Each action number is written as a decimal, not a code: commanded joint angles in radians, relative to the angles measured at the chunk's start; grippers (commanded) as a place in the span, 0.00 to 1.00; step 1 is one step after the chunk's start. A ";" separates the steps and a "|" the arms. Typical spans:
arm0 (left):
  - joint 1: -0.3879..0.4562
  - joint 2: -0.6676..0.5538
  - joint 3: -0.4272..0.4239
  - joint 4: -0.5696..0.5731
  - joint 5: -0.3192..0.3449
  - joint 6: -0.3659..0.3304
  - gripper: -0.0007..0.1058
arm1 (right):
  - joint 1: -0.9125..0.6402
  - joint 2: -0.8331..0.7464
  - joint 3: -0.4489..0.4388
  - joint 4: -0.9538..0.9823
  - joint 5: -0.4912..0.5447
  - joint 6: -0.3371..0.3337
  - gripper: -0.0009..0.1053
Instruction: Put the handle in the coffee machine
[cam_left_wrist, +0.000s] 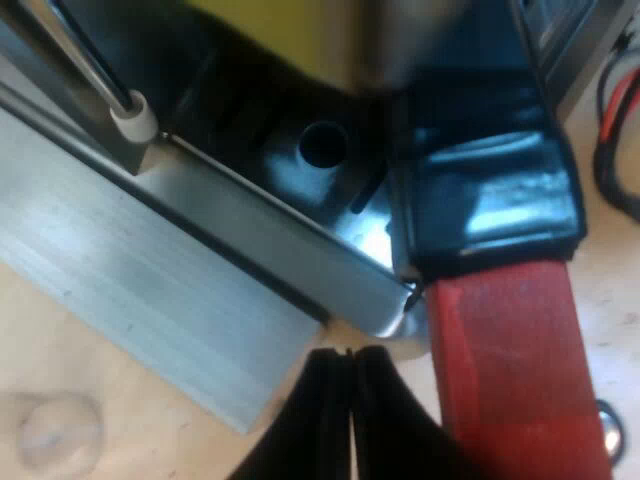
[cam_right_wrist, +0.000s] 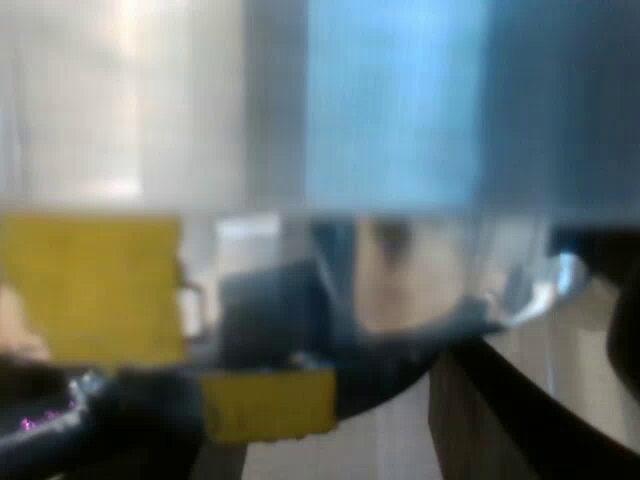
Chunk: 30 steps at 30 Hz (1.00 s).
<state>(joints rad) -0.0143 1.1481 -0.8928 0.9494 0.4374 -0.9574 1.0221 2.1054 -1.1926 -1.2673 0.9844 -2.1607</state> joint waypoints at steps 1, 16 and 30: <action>-0.065 -0.041 0.048 -0.037 -0.030 -0.067 0.01 | -0.004 -0.038 -0.030 -0.101 -0.018 0.008 0.44; -0.160 -0.079 0.069 -0.087 0.016 -0.169 0.01 | -0.004 -0.053 -0.030 -0.048 -0.022 0.016 0.44; -0.239 -0.079 0.069 -0.071 0.114 -0.231 0.01 | 0.008 -0.181 0.108 0.328 -0.139 0.303 0.44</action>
<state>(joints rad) -0.2257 1.0751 -0.8250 0.8736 0.4321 -1.1753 1.0186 1.9532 -1.0807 -0.9293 0.8974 -1.8692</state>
